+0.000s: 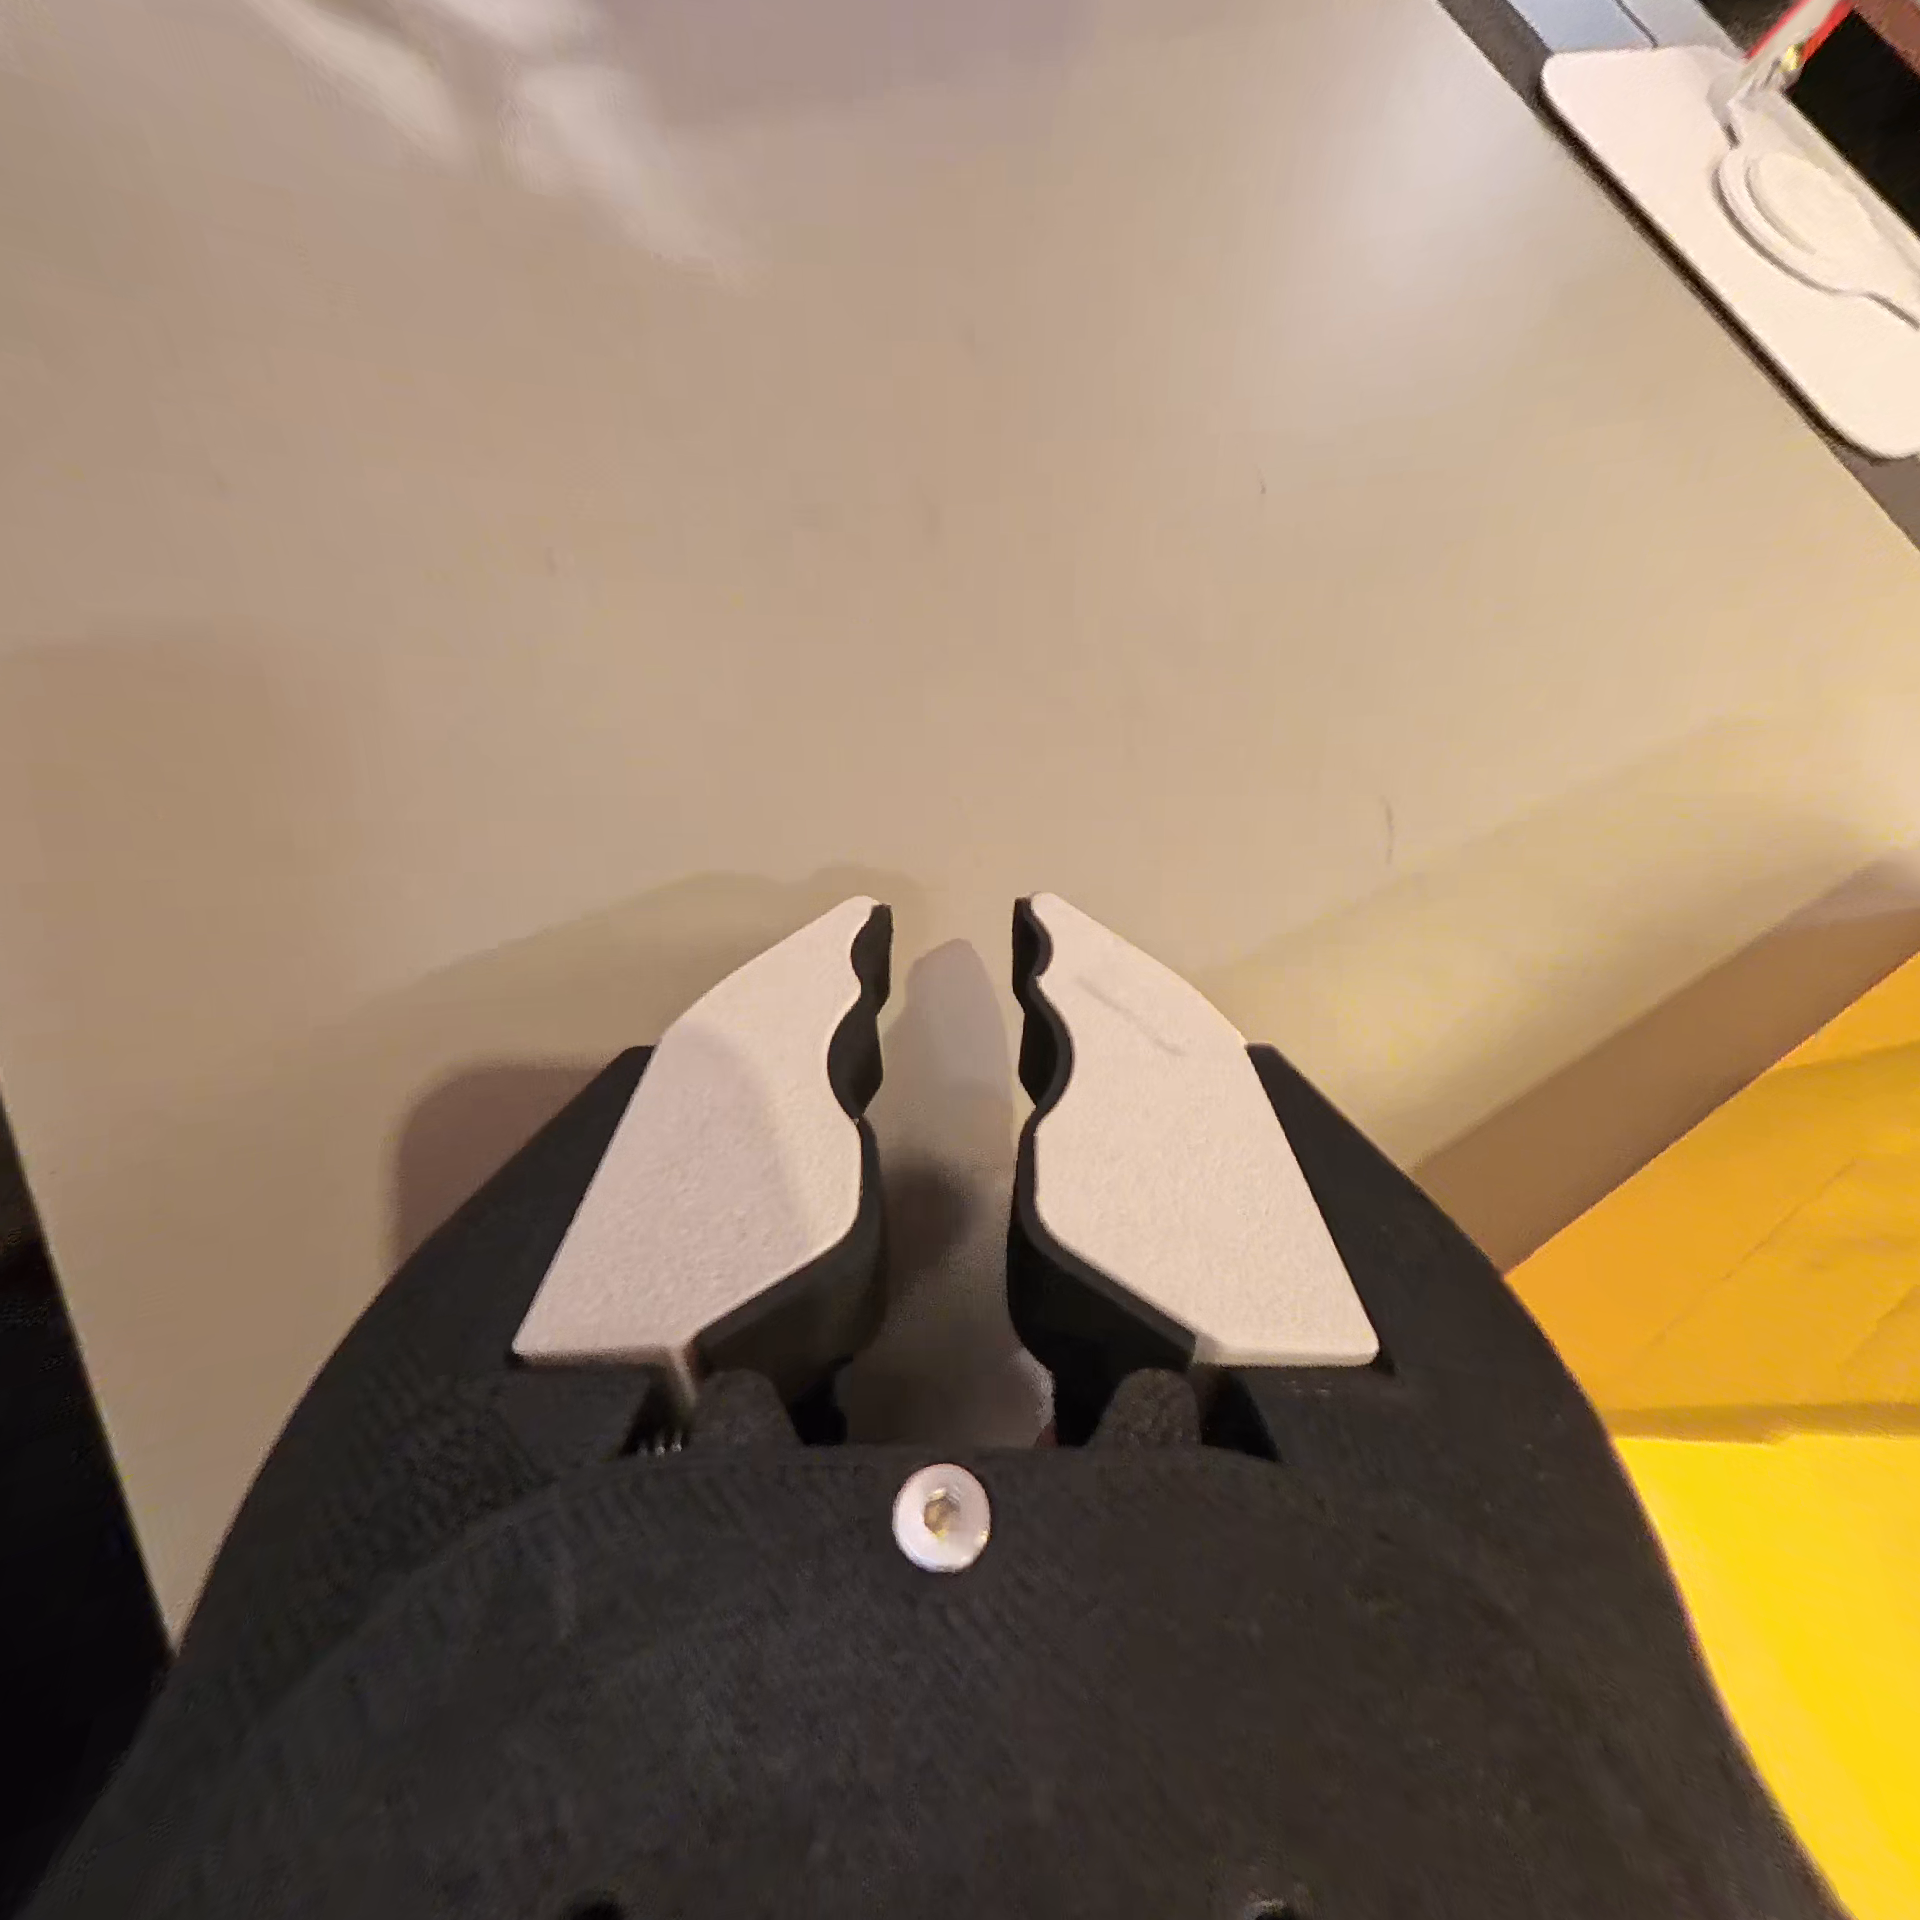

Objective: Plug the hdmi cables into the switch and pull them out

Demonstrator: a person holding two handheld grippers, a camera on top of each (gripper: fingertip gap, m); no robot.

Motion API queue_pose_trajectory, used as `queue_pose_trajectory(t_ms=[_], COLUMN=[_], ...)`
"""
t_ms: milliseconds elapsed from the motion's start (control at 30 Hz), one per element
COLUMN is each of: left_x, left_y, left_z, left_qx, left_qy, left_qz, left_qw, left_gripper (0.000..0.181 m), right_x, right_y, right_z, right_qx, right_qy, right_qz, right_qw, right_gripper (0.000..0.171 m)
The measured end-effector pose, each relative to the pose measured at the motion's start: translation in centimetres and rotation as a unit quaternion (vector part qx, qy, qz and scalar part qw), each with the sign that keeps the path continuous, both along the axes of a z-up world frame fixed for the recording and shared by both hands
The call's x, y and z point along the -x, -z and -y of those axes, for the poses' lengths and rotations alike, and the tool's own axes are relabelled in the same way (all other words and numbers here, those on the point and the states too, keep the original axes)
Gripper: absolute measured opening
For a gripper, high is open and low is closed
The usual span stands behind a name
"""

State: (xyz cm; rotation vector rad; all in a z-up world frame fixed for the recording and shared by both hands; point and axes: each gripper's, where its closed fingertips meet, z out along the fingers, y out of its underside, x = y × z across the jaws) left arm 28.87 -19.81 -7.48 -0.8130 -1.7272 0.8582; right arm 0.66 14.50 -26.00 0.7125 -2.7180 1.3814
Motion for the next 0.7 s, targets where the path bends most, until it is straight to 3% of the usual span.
queue_pose_trajectory(t_ms=[133, 267, 433, 567, 700], left_x=[2.5, 7.6, 16.0, 21.2, 24.2], left_y=[-4.3, -4.9, -1.1, 3.2, 6.8], left_z=[-5.2, -10.7, -16.2, -19.6, -21.9], left_qx=[0.059, 0.079, 0.040, 0.005, -0.023], left_qy=[0.058, 0.153, 0.271, 0.354, 0.407], left_qz=[0.010, 0.023, 0.021, 0.017, 0.011], left_qw=[0.997, 0.985, 0.961, 0.935, 0.913], left_gripper=[0.012, 0.012, 0.012, 0.012, 0.012], right_x=[-1.6, -4.1, -5.6, -3.0, -1.1], right_y=[-1.7, -4.8, -8.6, -11.3, -10.8], right_z=[1.2, 3.4, 7.1, 9.5, 10.5], right_qx=[0.018, 0.056, 0.103, 0.127, 0.089], right_qy=[-0.026, -0.062, -0.077, -0.034, -0.019], right_qz=[0.022, 0.060, 0.153, 0.271, 0.370], right_qw=[0.999, 0.995, 0.980, 0.954, 0.924], right_gripper=[0.024, 0.027, 0.039, 0.048, 0.045])
